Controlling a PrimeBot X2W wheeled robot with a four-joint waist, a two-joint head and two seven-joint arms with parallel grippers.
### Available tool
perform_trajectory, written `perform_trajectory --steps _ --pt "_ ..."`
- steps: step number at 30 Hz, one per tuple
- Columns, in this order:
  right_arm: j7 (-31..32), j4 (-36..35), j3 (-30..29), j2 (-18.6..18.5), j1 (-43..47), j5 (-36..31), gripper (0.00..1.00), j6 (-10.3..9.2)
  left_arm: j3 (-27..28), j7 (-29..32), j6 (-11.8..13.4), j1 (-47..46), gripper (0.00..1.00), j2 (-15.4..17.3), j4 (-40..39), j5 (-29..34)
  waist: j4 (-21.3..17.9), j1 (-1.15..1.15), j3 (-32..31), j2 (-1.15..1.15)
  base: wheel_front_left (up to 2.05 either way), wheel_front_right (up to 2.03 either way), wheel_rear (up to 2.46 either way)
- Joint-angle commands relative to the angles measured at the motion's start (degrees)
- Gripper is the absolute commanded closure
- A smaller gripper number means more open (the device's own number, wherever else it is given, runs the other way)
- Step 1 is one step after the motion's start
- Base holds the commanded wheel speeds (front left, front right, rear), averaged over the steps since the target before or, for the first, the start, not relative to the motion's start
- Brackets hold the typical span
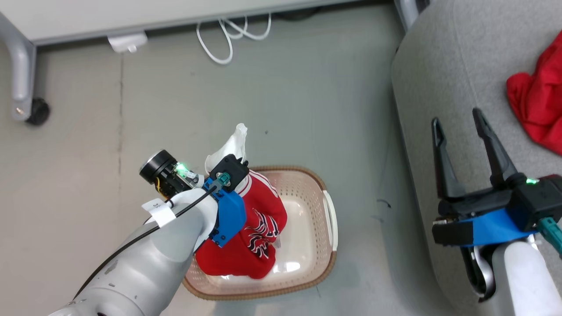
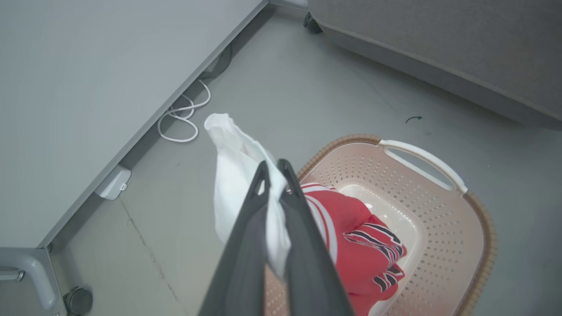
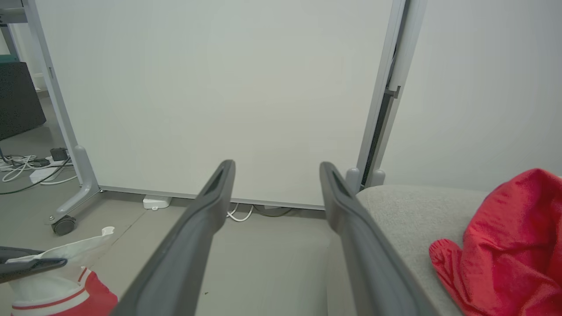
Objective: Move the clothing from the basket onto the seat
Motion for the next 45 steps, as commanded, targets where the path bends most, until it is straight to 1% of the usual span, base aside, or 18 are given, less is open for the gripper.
perform_trajectory --steps 1,3,11,18,19,24,28,34,45 --pt "-0.22 0.3 -0.13 0.06 1.42 0.01 0.0 0.03 0.57 -0.47 -0.02 0.38 1.0 0.16 -0.74 -0.24 0.94 0.01 -3.7 0.0 0.0 0.0 0.0" --pt "-0.22 0.75 -0.31 0.2 3.01 0.08 0.0 0.03 1.96 -0.66 0.13 0.8 1.0 0.5 -2.86 -1.02 1.35 0.01 -6.13 0.0 0.0 0.0 0.0" --pt "-0.22 1.37 -0.28 0.57 5.79 0.41 0.0 0.03 8.05 -0.68 1.73 2.01 1.0 3.21 -12.34 -2.15 2.04 0.01 -10.73 0.0 0.0 0.0 0.0" --pt "-0.22 1.76 -0.07 0.95 7.51 0.6 0.0 0.03 14.66 -0.69 2.16 2.39 1.0 4.82 -20.48 -3.58 2.4 0.01 -13.69 0.0 0.0 0.0 0.0" --pt "-0.22 1.76 -0.07 0.95 7.51 0.6 0.0 0.03 14.66 -0.69 2.16 2.39 1.0 4.82 -20.48 -3.58 2.4 0.01 -13.69 0.0 0.0 0.0 0.0" --pt "-0.22 1.96 0.08 1.13 8.36 0.81 0.0 0.03 17.73 -0.69 2.48 2.51 1.0 5.53 -26.04 -3.51 2.69 0.01 -15.08 0.0 0.0 0.0 0.0" --pt "-0.22 2.12 0.2 1.29 8.79 1.04 0.0 0.03 18.42 -0.7 2.69 2.69 1.0 5.51 -30.04 -3.13 3.0 0.01 -15.81 0.0 0.0 0.0 0.0" --pt "-0.22 2.24 0.49 1.48 9.25 1.12 0.0 0.03 17.99 0.24 3.46 2.36 1.0 5.04 -35.54 -3.32 3.35 0.01 -16.23 0.0 0.0 0.0 0.0" --pt "-0.22 2.38 0.72 1.71 8.73 1.5 0.0 0.03 16.9 3.16 5.58 3.75 1.0 6.17 -43.71 -3.27 3.61 0.01 -16.16 0.0 0.0 0.0 0.0"
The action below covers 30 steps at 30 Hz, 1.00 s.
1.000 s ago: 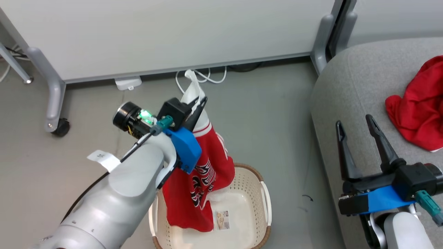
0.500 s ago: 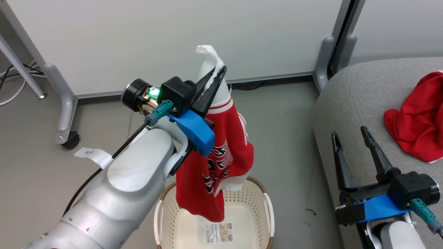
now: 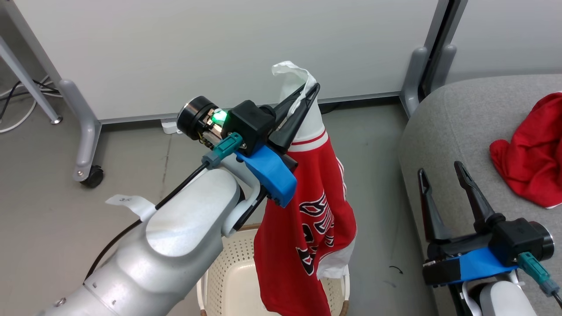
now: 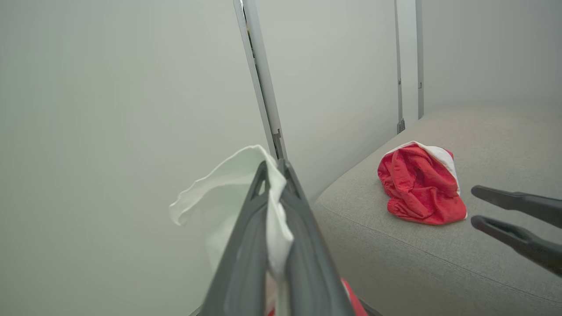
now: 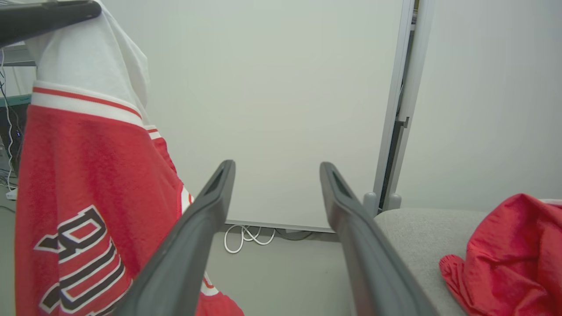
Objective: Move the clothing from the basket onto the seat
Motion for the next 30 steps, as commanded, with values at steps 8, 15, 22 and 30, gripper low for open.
perform_trajectory --steps 8,15,22,30 --pt "-0.22 -0.51 2.73 0.2 -1.68 0.43 0.0 0.03 -0.4 1.02 0.79 1.02 1.0 0.96 -2.82 -0.33 0.2 0.0 -0.21 0.0 0.0 0.0 0.0" --pt "-0.22 0.37 10.46 0.15 -5.92 0.8 0.0 0.03 -0.63 1.53 1.04 -0.03 1.0 1.29 -4.0 -0.21 0.32 0.0 0.43 0.0 0.0 0.0 0.0" --pt "-0.22 3.81 18.1 0.16 -12.44 1.74 0.0 0.03 -0.96 1.72 1.22 -1.43 1.0 1.18 -4.52 0.15 0.68 0.0 1.77 0.0 0.0 0.0 0.0" --pt "-0.21 10.41 22.25 0.16 -18.63 4.4 0.0 0.03 -1.98 1.54 0.85 -2.78 1.0 -0.38 -4.69 0.65 1.68 0.0 3.09 0.0 0.0 0.0 0.0"
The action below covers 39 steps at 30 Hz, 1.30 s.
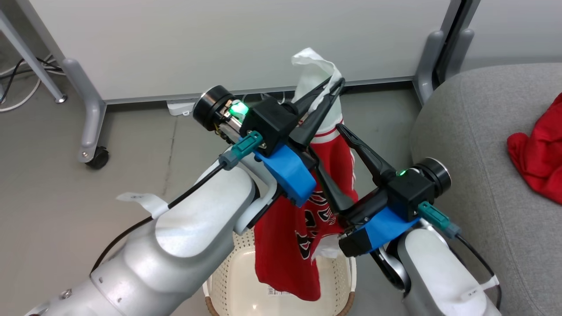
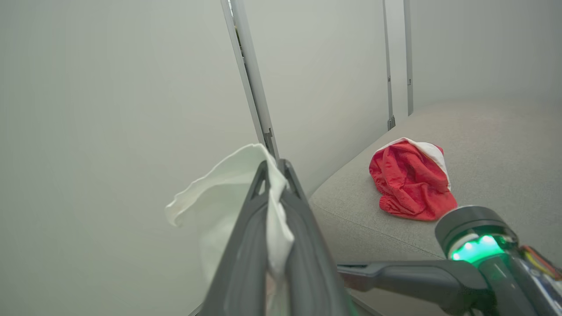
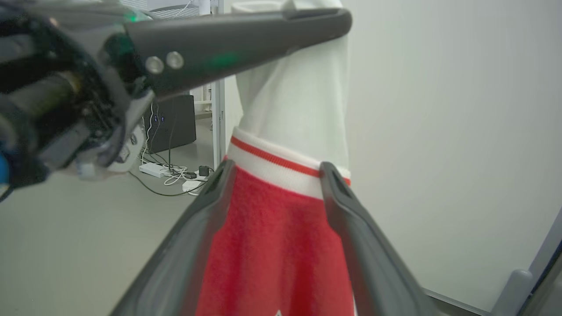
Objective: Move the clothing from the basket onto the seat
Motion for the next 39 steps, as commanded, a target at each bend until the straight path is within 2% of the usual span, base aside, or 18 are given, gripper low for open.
perform_trajectory --steps 1,12,23,24,25,26,39 --pt "-0.2 0.78 0.12 -0.06 -1.4 0.65 0.0 0.03 0.0 -0.24 -0.17 -1.06 1.0 -0.28 -0.1 0.23 0.31 -0.01 0.22 0.0 0.0 0.0 0.0" --pt "-0.2 7.3 -1.88 -0.05 -4.78 -0.12 0.0 0.03 -1.49 -1.16 -0.58 -2.11 1.0 -3.12 -0.46 0.51 2.06 -0.01 0.39 0.0 0.0 0.0 0.0" --pt "-0.21 11.33 -1.23 -0.05 -5.91 2.4 0.0 0.03 -2.01 -1.57 -0.37 -2.81 1.0 -3.52 -1.1 0.41 2.69 -0.01 0.09 0.0 0.0 0.0 0.0" --pt "-0.2 11.59 -0.94 -0.05 -5.91 2.5 0.18 0.03 -2.06 -1.6 -0.34 -2.78 1.0 -3.49 -1.16 0.37 2.74 -0.01 0.04 0.0 0.0 0.0 0.0" --pt "-0.2 11.94 -0.67 -0.05 -5.91 2.9 0.85 0.03 -2.08 -1.65 -0.27 -2.72 1.0 -3.42 -1.18 0.33 2.77 -0.01 0.01 0.0 0.0 0.0 0.0" --pt "-0.21 12.11 -0.52 -0.05 -6.04 3.03 1.0 0.03 -2.09 -1.62 -0.2 -2.63 1.0 -3.36 -1.2 0.27 2.79 -0.01 -0.01 0.0 0.0 0.0 0.0" --pt "-0.21 12.16 -0.04 -0.04 -5.45 3.79 1.0 0.03 -2.61 -1.79 0.18 -1.97 1.0 -2.77 -0.58 -0.38 2.43 -0.01 -0.26 0.0 0.0 0.0 0.0"
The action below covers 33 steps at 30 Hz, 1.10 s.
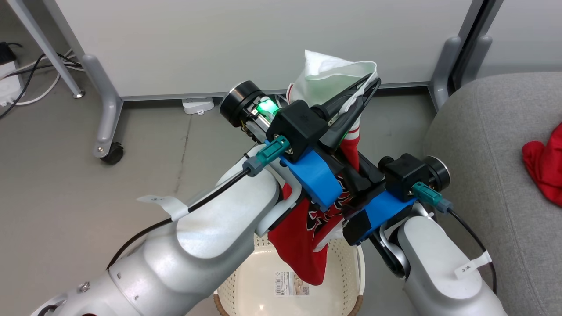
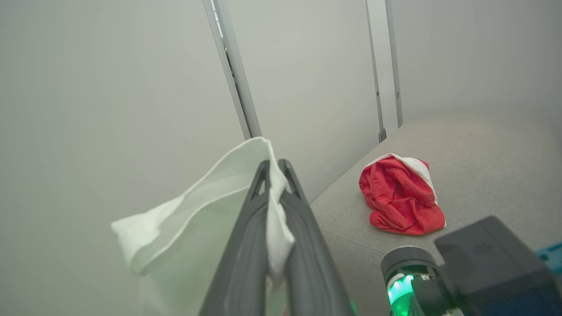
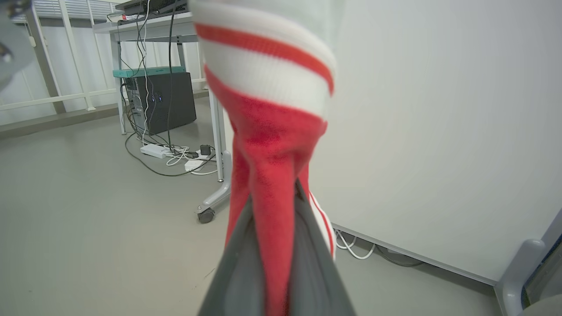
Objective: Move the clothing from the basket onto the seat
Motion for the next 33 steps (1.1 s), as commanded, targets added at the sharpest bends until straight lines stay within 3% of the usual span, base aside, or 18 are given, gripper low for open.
perform_trajectory --steps 1,2,3,4,6,7,8,9,20,33 --pt "-0.22 -0.17 0.12 -0.04 -0.03 0.44 1.0 0.03 -0.12 -0.05 0.13 0.08 1.0 0.18 0.13 -0.27 -0.02 0.0 0.0 0.0 0.0 0.0 0.0" --pt "-0.22 -0.22 0.16 -0.04 0.03 0.53 1.0 0.03 -0.15 -0.04 0.21 0.11 1.0 0.16 0.14 -0.21 -0.04 0.0 -0.02 0.0 0.0 0.0 0.0" --pt "-0.22 -0.27 0.22 -0.04 0.08 0.55 1.0 0.03 -0.17 -0.05 0.31 0.18 0.79 0.11 0.16 -0.27 -0.05 0.0 -0.02 0.0 0.0 0.0 0.0" --pt "-0.22 -0.3 0.31 -0.04 0.14 0.56 1.0 0.03 -0.19 -0.1 0.37 0.25 0.68 0.06 0.16 -0.38 -0.08 0.0 -0.01 0.0 0.0 0.0 0.0" --pt "-0.22 -0.4 0.3 -0.04 0.2 0.58 1.0 0.03 -0.31 -0.1 0.51 0.34 0.73 0.06 0.25 -0.38 -0.11 0.0 0.05 0.0 0.0 0.0 0.0" --pt "-0.22 -0.45 0.26 -0.04 0.16 0.58 1.0 0.03 -0.35 -0.12 0.53 0.33 0.65 0.1 0.27 -0.35 -0.13 0.0 0.14 0.0 0.0 0.0 0.0" --pt "-0.22 -0.51 0.2 -0.04 0.11 0.56 1.0 0.03 -0.38 -0.11 0.56 0.34 0.29 0.14 0.35 -0.36 -0.14 0.0 0.24 0.0 0.0 0.0 0.0" --pt "-0.22 -0.6 0.11 -0.04 0.06 0.54 1.0 0.03 -0.42 -0.11 0.54 0.33 0.0 0.18 0.38 -0.38 -0.15 0.0 0.34 0.0 0.0 0.0 0.0" --pt "-0.22 -1.72 -2.59 -0.04 -0.27 -0.06 1.0 0.03 -0.11 -0.78 1.75 -0.36 0.0 1.44 0.29 0.05 -0.75 0.0 1.89 0.0 0.0 0.0 0.0" --pt "-0.22 -5.4 -6.53 -0.05 1.64 -2.77 1.0 0.03 -0.6 -0.83 2.36 1.27 0.0 3.21 -0.28 -0.22 -6.27 0.0 5.11 0.0 0.0 0.0 0.0"
